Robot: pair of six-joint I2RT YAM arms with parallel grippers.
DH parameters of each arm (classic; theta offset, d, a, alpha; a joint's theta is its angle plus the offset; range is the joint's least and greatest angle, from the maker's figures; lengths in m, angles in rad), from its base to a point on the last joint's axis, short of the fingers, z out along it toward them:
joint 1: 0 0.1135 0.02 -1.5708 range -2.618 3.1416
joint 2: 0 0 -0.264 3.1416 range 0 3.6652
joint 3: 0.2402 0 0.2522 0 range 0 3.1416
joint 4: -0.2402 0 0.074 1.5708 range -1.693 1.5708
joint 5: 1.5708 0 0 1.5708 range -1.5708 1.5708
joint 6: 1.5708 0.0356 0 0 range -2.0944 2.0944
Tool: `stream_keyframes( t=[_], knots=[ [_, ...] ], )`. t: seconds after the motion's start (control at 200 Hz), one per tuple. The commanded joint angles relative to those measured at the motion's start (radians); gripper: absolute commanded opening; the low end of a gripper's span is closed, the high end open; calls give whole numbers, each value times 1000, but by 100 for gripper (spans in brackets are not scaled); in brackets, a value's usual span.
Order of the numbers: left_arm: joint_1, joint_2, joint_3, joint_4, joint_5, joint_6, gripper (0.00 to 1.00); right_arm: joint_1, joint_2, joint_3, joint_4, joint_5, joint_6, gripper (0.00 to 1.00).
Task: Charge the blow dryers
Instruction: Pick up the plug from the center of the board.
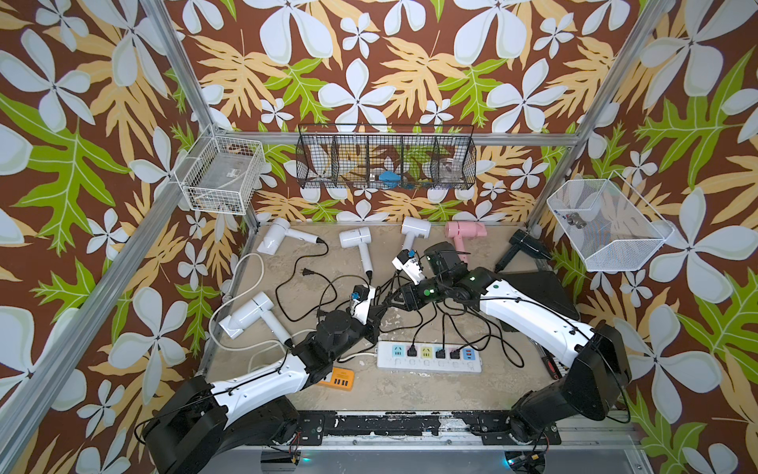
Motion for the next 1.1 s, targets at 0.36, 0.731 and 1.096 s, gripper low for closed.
stream_keyframes(
  t=[0.36,0.731,1.096],
  knots=[
    [-13,7,12,29,-5,22,0,-1,72,81,-99,-31,-76,24],
    [-14,-17,1,27,-39,-2,27,-1,42,18,-13,1,-57,0],
    [-13,-262,-98,13,-260,-44,79,52,27,-192,363,48,68,0]
  ],
)
